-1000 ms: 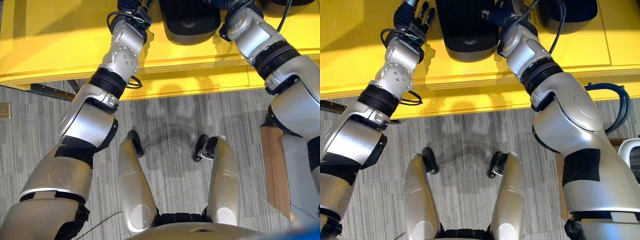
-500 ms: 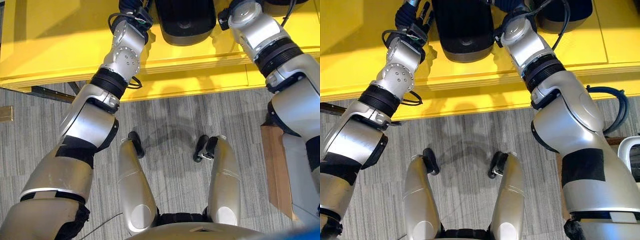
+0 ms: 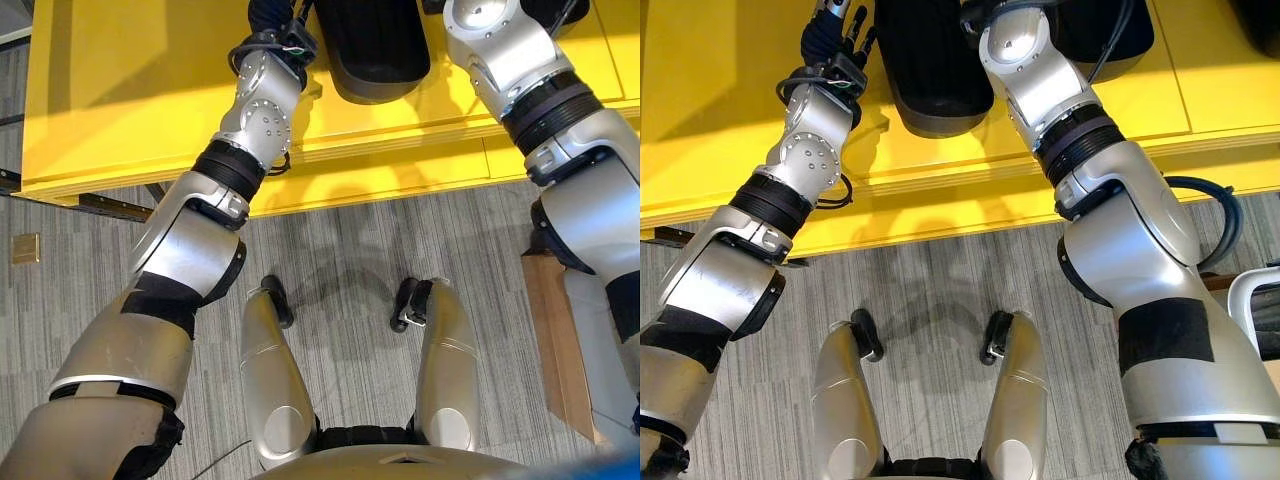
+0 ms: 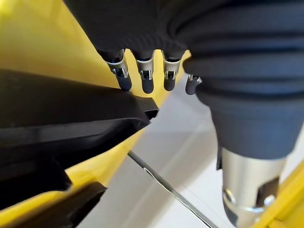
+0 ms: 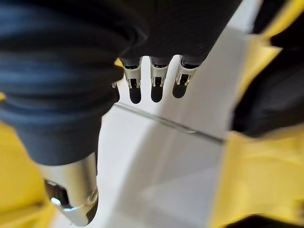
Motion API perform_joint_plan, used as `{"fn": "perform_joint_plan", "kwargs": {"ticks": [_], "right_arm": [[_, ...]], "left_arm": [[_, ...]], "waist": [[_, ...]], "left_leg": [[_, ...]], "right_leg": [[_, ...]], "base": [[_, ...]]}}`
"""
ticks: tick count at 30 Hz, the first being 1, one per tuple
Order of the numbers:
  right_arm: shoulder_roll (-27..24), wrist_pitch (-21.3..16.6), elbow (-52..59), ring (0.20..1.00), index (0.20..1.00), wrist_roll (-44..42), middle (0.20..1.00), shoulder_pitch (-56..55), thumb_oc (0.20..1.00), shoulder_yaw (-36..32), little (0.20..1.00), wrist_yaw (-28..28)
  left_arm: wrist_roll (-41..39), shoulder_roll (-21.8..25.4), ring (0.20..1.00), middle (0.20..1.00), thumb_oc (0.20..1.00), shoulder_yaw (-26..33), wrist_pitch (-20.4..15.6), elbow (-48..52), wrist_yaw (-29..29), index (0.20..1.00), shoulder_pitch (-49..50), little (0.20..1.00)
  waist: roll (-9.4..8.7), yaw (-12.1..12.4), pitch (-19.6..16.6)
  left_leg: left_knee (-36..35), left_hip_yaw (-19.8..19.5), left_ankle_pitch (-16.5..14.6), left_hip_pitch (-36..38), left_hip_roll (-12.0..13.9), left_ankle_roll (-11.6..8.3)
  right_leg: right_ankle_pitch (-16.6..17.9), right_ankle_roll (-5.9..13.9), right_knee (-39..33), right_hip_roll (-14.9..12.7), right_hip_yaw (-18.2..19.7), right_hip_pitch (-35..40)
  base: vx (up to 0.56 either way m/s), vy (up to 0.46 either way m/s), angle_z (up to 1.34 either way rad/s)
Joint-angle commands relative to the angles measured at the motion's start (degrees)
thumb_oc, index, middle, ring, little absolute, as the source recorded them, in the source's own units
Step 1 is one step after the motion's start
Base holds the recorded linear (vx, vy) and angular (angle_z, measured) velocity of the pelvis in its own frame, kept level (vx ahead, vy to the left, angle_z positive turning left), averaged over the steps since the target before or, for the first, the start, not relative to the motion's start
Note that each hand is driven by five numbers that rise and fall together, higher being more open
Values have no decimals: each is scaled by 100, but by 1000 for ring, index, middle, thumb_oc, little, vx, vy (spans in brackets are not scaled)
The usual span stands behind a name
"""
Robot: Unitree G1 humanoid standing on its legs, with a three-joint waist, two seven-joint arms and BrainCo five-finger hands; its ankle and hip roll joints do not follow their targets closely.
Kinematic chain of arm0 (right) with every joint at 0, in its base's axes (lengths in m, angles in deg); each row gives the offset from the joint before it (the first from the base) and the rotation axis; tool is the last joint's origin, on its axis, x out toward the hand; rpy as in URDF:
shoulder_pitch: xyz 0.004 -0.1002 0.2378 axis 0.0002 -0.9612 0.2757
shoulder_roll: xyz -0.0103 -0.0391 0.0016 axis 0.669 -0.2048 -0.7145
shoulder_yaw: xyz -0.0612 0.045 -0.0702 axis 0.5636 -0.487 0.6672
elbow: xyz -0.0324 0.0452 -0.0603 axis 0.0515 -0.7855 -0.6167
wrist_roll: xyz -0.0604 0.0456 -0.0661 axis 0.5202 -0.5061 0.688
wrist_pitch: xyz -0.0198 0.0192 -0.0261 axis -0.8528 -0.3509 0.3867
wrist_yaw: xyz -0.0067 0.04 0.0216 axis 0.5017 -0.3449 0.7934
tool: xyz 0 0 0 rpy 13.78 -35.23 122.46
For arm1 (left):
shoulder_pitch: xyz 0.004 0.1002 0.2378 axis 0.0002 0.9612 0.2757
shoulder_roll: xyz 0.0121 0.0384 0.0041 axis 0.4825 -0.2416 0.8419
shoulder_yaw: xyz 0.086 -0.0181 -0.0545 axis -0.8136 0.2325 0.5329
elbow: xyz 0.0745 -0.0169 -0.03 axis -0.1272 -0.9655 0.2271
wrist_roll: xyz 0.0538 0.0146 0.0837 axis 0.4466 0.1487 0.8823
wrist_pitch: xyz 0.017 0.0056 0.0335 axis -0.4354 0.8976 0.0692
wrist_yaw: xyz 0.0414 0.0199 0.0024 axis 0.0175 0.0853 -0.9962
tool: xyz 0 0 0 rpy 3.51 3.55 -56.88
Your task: Move parts from the plastic box to the shelf.
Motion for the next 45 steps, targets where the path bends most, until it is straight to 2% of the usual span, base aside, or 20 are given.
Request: {"fn": "perform_joint_plan", "kwargs": {"ticks": [1,4,6,11,13,17,18,20,22,28,32,35,37,39,42,45], "right_arm": [[-87,-571,338,1000,1000,294,1000,-584,1000,-319,1000,186],[-247,-573,821,1000,1000,337,1000,-1081,1000,-501,1000,378],[-525,-453,1932,1000,1000,708,1000,-2154,1000,-882,1000,762],[-804,-466,2975,1000,1000,1045,1000,-3281,1000,-1143,1000,1239],[-951,-634,3780,1000,1000,1328,1000,-4323,1000,-1412,1000,1734],[-1187,-735,4449,1000,1000,1685,1000,-5089,1000,-1473,1000,2187],[-1303,-786,4699,1000,1000,1874,1000,-5466,1000,-1557,1000,2336],[-1403,-864,4865,1000,1000,2178,1000,-5790,1000,-1631,1000,2469],[-1535,-980,5151,1000,1000,2829,1000,-6261,1000,-1793,1000,2458],[-1959,-1116,5517,1000,1000,3935,1000,-7244,1000,-2240,1000,2611],[-2242,-1143,5757,1000,1000,4655,1000,-7844,1000,-2526,1000,2691],[-2383,-1334,5823,1000,1000,5422,1000,-8409,1000,-2785,1000,2582],[-2513,-1383,5819,1000,1000,5610,1000,-8990,1000,-3152,1000,2638],[-2612,-1362,5796,1000,1000,5994,1000,-9287,1000,-3286,1000,2657],[-2658,-1333,5635,1000,1000,6026,1000,-9300,1000,-3213,1000,2833],[-2771,-1301,5520,1000,1000,5855,1000,-9123,1000,-3032,1000,3323]], "left_arm": [[665,-30,1000,1000,1000,249,-495,531,-224,1000,293,1000],[949,-10,1000,1000,1000,394,-571,723,-375,1000,686,1000],[1429,-23,1000,1000,1000,755,-844,1311,-244,1000,1591,1000],[1905,-14,1000,1000,1000,1050,-1044,2079,-144,1000,2535,1000],[2258,45,1000,1000,1000,1230,-1156,2813,-100,1000,3377,1000],[2461,86,1000,1000,1000,1373,-1211,3375,223,1000,4124,1000],[2544,119,1000,1000,1000,1425,-1239,3631,356,1000,4483,1000],[2579,124,1000,1000,1000,1495,-1308,3814,536,1000,4827,1000],[2629,155,1000,1000,1000,1600,-1390,4060,831,1000,5307,1000],[2803,133,1000,1000,1000,1821,-1331,4618,1410,1000,6332,1000],[2709,246,1000,1000,1000,2134,-975,5035,1783,1000,6851,1000],[2495,360,1000,1000,1000,2342,-1079,5285,2557,1000,7573,1000],[2157,613,1000,1000,1000,2667,-1143,5649,3348,1000,8556,1000],[1941,778,1000,1000,1000,2867,-1130,5906,3662,1000,9042,1000],[1910,910,1000,1000,1000,3005,-1025,6019,3865,1000,9239,1000],[1847,1031,1000,1000,1000,3048,-938,6090,3832,1000,9257,1000]], "waist": [[115,18,-529],[112,3,-575],[119,-36,-600],[105,-61,-594],[68,-72,-588],[46,-62,-637],[35,-49,-696],[19,-37,-751],[-14,-32,-848],[-77,-32,-1164],[-75,-2,-1343],[-104,121,-1418],[-165,293,-1410],[-222,399,-1394],[-270,494,-1438],[-292,572,-1478]], "left_leg": [[-15,275,-707,331,-142,152],[-278,341,-626,549,-214,126],[-675,451,-490,863,-323,77],[-871,506,-449,1035,-417,82],[-973,518,-448,1161,-479,107],[-1155,556,-419,1373,-557,136],[-1349,606,-260,1466,-588,194],[-1510,630,-220,1627,-641,204],[-1756,683,-136,1875,-699,209],[-2486,847,116,2582,-834,186],[-2888,901,271,2933,-932,186],[-3095,904,307,3131,-1011,194],[-3265,923,341,3289,-1039,199],[-3377,911,366,3405,-1064,222],[-3485,898,398,3527,-1088,249],[-3517,895,412,3569,-1097,252]], "right_leg": [[157,299,-766,346,242,409],[205,335,-987,318,196,604],[310,386,-1414,318,132,921],[357,420,-1648,322,71,1121],[366,442,-1759,304,33,1277],[430,468,-1992,289,-48,1508],[605,432,-2227,298,-125,1610],[667,457,-2426,290,-180,1780],[782,510,-2725,274,-259,2039],[1107,624,-3622,385,-427,2792],[1298,689,-4091,429,-494,3163],[1404,713,-4371,466,-538,3413],[1514,753,-4611,502,-672,3639],[1634,813,-4755,494,-736,3762],[1701,856,-4874,501,-794,3909],[1706,863,-4931,514,-828,3995]], "base": [[-5,16,7],[-15,18,9],[-98,49,9],[-78,24,2],[-80,-1,8],[-40,-10,5],[-60,-16,7],[-20,-12,6],[18,-4,0],[66,-6,-7],[80,12,-2],[68,-30,4],[20,-121,7],[14,-105,12],[61,-64,15],[46,-34,10]]}}
